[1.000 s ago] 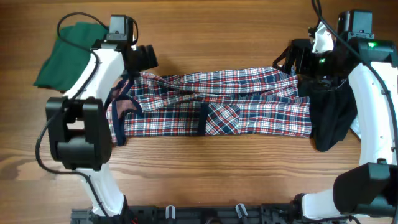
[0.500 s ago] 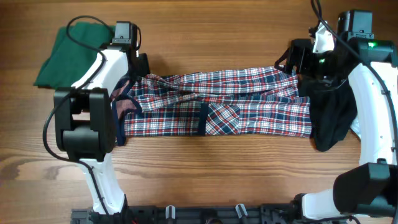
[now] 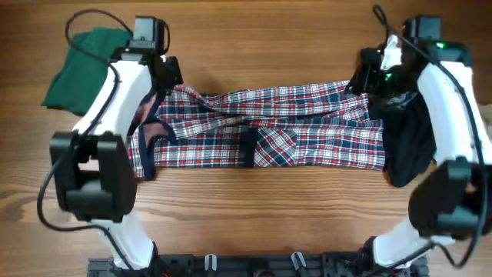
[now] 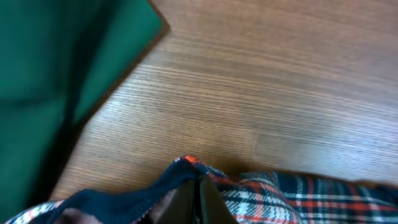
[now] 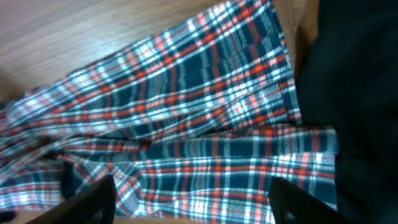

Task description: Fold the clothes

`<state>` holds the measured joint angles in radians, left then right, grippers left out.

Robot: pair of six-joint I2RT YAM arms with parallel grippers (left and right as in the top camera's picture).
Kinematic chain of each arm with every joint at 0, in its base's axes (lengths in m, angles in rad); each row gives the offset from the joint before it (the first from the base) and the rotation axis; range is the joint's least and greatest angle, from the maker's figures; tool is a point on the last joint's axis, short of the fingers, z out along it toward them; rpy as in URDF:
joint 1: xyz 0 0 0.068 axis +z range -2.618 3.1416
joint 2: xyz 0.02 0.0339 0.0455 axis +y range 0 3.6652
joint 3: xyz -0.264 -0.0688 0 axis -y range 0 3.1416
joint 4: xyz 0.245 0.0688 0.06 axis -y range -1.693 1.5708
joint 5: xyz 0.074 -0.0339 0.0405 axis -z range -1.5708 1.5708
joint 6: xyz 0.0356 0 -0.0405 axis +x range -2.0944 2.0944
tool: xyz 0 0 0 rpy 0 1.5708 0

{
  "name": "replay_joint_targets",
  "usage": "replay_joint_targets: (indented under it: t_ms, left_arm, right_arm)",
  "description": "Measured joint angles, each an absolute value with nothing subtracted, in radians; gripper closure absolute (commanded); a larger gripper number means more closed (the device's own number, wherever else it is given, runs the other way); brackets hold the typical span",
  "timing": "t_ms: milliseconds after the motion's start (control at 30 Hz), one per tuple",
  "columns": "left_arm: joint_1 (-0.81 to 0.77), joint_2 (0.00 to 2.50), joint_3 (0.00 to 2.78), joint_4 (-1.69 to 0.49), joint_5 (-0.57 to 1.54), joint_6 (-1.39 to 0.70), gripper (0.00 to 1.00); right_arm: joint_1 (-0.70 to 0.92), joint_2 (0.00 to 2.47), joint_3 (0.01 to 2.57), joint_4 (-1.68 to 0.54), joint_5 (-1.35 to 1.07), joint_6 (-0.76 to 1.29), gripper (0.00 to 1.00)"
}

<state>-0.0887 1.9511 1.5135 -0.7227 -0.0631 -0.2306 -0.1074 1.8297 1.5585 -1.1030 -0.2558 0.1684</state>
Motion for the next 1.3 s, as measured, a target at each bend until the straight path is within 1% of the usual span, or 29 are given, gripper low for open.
replay_joint_targets:
  t_ms: [133,300,333,367,633,667,700,733,800,867,1100,1300]
  left_arm:
    - [-0.089,1.946,1.514,-0.739,-0.063,-0.231,0.96]
    - [-0.089,1.946,1.514,-0.745,-0.063,-0.231,0.96]
    - [-0.089,1.946,1.514,-0.75,-0.063,-0.231,0.96]
    - [-0.089,1.946,1.514,-0.756,-0.063,-0.231,0.96]
    - [-0.089,1.946,1.514,-0.76,-0.063,-0.231,0.96]
    - [-0.089,1.946,1.514,-0.762,-0.063,-0.231,0.96]
    - [-0.089,1.946,1.514,-0.763,-0.063,-0.231,0.96]
    - [-0.089,1.946,1.514,-0.763,-0.063,-0.231,0.96]
    - [-0.089,1.946,1.514,-0.763,-0.063,-0.231,0.96]
    - [-0.089,1.946,1.514,-0.763,-0.065,-0.231,0.96]
    - [-0.085,1.946,1.514,-0.765,-0.085,-0.249,0.96]
    - [-0.023,1.914,1.514,-0.794,-0.087,-0.302,0.96]
  right_arm:
    - [-0.107,1.932,1.557,-0.978,-0.239,0.202,0.25]
    - [-0.107,2.01,1.556,-0.887,-0.155,0.208,0.25]
    - [-0.108,2.013,1.555,-0.867,-0.139,0.208,0.29]
    - [-0.108,2.014,1.554,-0.827,-0.129,0.208,0.31]
    - [-0.108,2.098,1.554,-0.771,-0.118,0.2,0.37]
    - [-0.108,2.1,1.554,-0.759,-0.118,0.2,0.42]
    - [-0.108,2.102,1.554,-0.754,-0.118,0.198,0.5]
    - [-0.108,2.107,1.554,-0.754,-0.117,0.194,0.62]
    - [-0.108,2.122,1.554,-0.755,-0.111,0.189,0.75]
    - [-0.108,2.127,1.554,-0.762,-0.108,0.187,0.96]
    - [-0.108,2.12,1.563,-0.858,-0.112,0.186,0.96]
    - [-0.108,1.959,1.659,-1.003,-0.183,0.186,0.96]
